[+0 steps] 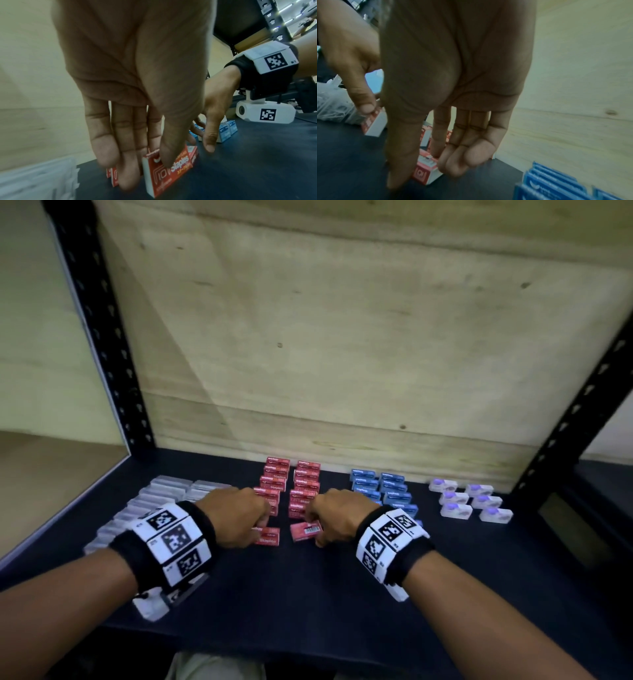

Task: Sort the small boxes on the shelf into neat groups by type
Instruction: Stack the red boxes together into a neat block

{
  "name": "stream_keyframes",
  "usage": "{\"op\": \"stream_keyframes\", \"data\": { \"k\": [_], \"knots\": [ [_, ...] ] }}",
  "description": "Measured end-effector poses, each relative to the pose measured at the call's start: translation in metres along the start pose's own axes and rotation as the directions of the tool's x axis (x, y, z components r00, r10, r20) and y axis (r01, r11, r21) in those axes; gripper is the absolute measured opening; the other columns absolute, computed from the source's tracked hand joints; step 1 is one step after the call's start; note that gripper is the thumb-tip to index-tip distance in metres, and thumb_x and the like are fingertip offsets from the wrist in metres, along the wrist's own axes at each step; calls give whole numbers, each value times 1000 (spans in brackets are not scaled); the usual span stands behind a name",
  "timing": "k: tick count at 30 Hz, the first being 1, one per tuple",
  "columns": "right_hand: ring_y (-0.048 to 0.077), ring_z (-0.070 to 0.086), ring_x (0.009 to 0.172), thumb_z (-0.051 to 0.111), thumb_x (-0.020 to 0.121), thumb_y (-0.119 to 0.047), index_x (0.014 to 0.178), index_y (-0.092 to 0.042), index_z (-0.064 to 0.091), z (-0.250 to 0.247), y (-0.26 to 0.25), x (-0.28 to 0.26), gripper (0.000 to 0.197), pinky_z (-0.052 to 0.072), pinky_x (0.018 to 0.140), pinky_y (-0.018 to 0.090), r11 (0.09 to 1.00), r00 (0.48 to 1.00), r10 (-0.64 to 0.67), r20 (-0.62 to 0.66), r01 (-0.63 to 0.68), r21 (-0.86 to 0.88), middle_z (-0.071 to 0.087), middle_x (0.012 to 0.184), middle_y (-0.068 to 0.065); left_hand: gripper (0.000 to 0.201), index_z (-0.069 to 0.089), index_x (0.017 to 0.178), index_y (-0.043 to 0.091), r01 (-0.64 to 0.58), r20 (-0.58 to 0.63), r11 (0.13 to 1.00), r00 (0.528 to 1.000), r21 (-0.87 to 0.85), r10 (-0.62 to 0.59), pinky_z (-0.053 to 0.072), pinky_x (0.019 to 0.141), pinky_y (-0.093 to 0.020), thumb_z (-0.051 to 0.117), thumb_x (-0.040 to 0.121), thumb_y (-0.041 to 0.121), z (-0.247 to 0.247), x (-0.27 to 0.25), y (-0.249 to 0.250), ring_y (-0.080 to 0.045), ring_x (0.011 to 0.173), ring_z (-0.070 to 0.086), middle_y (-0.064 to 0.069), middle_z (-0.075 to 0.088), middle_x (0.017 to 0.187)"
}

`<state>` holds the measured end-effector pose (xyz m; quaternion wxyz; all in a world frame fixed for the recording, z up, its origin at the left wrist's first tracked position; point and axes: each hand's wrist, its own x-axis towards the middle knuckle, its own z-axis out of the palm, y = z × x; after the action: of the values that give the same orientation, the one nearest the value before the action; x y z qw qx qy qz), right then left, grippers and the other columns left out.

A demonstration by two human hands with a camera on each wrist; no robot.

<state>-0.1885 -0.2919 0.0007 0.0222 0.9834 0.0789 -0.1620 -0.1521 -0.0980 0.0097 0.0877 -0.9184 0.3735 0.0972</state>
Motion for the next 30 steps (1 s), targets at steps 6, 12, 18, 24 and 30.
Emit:
{"op": "stream_keyframes", "data": {
  "k": [6,12,18,24,30],
  "knots": [
    [24,60,102,78,80,-29,109,-21,61,9,1,2,34,45,77,34,1000,999,-14,-51,14,12,63,113,3,8,53,95,29,30,-8,998,1000,-48,-30,46,75,-29,58,91,33,6,-4,-2,-14,82,53,10,52,87],
    [24,59,103,72,83,-30,111,-22,63,11,1,-6,31,50,86,34,997,999,-32,-33,34,70,62,114,3,11,56,101,26,48,-21,992,998,-119,-51,48,81,-32,56,92,30,16,-10,-1,-20,95,60,2,62,102],
    [21,63,94,64,88,-39,104,-24,69,17,-3,-21,22,54,87,36,982,1000,-10,12,7,191,68,106,1,7,55,101,26,37,-50,973,998,-226,-49,50,87,-35,55,94,29,36,-13,0,-18,95,59,4,62,102],
    [28,61,105,50,97,-36,114,-23,65,31,-13,-43,26,49,88,35,976,1000,26,13,-28,216,62,119,9,13,52,110,29,-9,-176,948,983,-319,-50,43,95,-34,51,97,32,62,-21,5,-14,106,55,9,56,113],
    [31,59,112,38,100,-28,119,-19,60,52,-22,-55,31,49,95,39,963,995,52,-90,-26,267,62,123,10,8,47,103,40,-37,-259,897,962,-440,-87,43,95,-39,51,96,39,89,-27,-1,-6,100,53,18,52,103]
  ]
}}
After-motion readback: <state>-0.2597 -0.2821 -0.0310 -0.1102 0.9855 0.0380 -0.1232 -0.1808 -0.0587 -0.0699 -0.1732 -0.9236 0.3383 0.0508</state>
